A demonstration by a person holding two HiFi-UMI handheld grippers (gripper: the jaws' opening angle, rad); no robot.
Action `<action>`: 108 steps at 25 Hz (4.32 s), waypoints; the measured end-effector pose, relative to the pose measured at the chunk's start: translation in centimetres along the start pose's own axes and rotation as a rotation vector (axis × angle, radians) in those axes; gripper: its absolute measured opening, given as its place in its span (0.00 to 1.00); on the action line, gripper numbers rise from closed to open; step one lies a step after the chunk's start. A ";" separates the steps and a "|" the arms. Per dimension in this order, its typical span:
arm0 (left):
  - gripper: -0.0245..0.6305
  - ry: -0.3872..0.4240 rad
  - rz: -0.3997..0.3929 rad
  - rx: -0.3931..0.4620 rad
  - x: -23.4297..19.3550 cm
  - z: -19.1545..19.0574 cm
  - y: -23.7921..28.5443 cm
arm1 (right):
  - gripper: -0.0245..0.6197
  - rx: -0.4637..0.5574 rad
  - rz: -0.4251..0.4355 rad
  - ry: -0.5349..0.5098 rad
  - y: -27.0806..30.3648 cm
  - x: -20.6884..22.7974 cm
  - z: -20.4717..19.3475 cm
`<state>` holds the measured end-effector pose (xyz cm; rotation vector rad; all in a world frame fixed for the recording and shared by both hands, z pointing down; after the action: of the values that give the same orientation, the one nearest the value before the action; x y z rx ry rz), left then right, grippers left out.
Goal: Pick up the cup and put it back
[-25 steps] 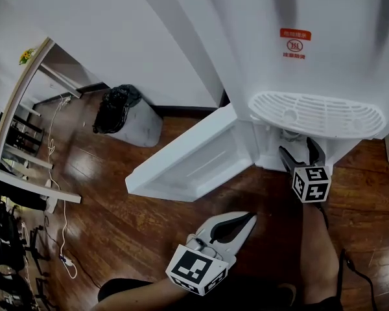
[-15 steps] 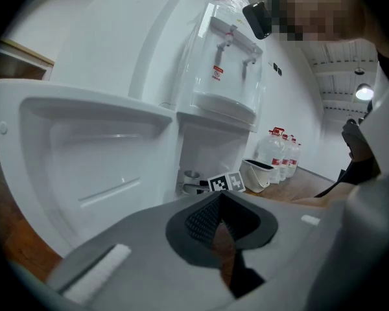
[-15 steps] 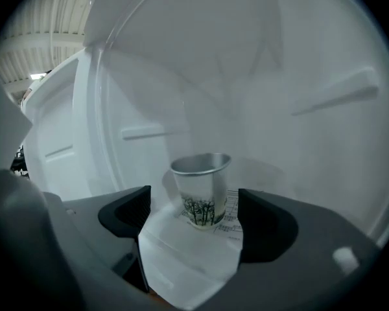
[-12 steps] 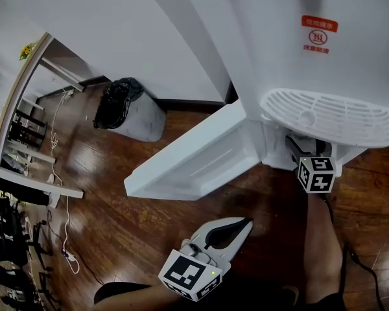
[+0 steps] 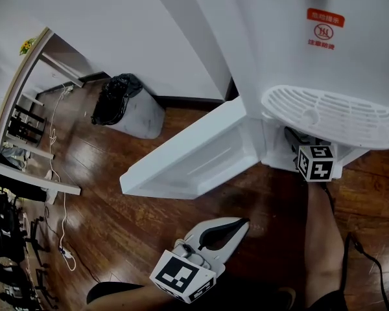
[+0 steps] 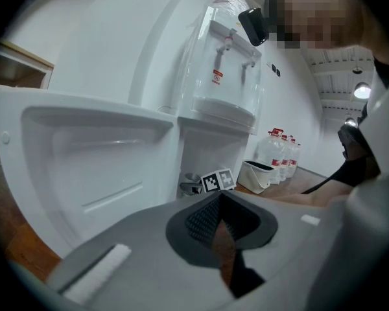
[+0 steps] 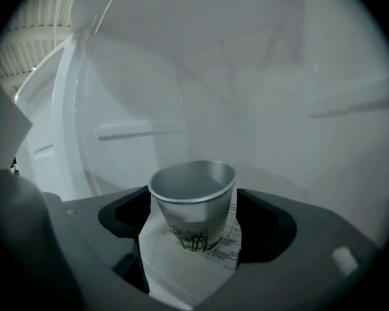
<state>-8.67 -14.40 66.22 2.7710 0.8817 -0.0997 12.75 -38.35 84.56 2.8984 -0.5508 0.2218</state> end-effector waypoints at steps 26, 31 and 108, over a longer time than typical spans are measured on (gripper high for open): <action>0.04 0.048 -0.082 0.063 2.0 1.1 0.2 | 0.54 -0.003 0.044 -0.007 -6.5 -1.5 1.6; 0.04 0.089 -0.128 0.082 3.7 2.7 0.7 | 0.54 -0.007 0.088 -0.007 -11.1 -2.9 3.3; 0.04 0.036 -0.382 0.261 4.1 15.4 -3.7 | 0.53 0.056 0.330 -0.074 -32.2 -12.6 27.3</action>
<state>-7.38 -12.88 50.01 2.8003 1.4963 -0.2459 16.27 -10.13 50.91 2.8615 -1.0521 0.1772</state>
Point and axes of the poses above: the fingertips, and each gripper's own axes: y forward along the fingers, x to its right, z out of its top, the point moved 8 cm from there along -y, backward along the fingers, and after that the axes turned 11 degrees about x, right-handed, at the moved point
